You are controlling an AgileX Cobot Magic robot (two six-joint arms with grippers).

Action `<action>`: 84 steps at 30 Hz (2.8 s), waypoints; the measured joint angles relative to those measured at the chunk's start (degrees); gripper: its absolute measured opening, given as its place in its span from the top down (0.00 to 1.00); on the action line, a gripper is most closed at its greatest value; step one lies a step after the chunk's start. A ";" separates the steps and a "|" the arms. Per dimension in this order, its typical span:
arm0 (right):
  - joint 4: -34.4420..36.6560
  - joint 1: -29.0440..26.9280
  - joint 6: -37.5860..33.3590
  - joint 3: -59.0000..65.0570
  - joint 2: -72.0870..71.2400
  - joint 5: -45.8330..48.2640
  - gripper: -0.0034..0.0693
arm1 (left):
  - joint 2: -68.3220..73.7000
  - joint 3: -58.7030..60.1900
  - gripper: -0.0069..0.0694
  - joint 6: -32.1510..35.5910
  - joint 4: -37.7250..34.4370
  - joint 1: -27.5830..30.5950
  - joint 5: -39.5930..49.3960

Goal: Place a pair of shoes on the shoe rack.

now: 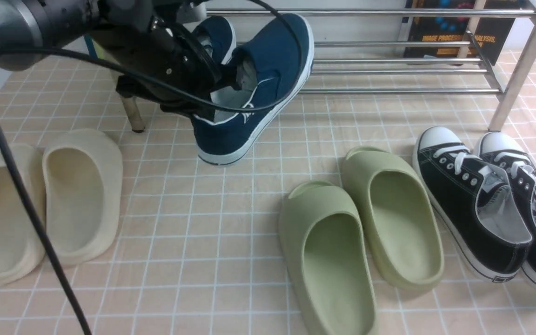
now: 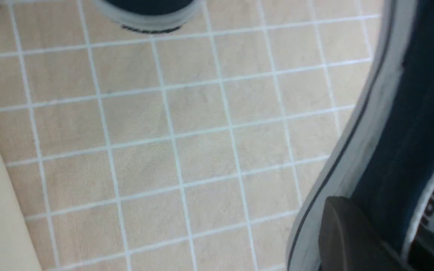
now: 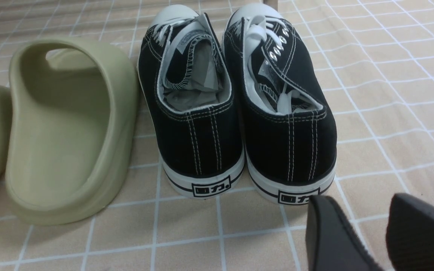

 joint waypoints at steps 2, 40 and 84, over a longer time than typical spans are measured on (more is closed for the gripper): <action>0.00 0.00 0.00 0.00 0.00 0.00 0.62 | 3.78 -2.36 0.87 0.41 -2.22 0.74 -0.26; 0.00 0.00 0.01 0.00 0.00 0.00 0.62 | 16.14 -17.53 0.40 -7.28 -1.81 2.09 -17.73; 0.00 0.00 0.01 0.00 0.00 0.00 0.62 | -84.43 41.41 0.90 -7.65 24.96 2.14 10.75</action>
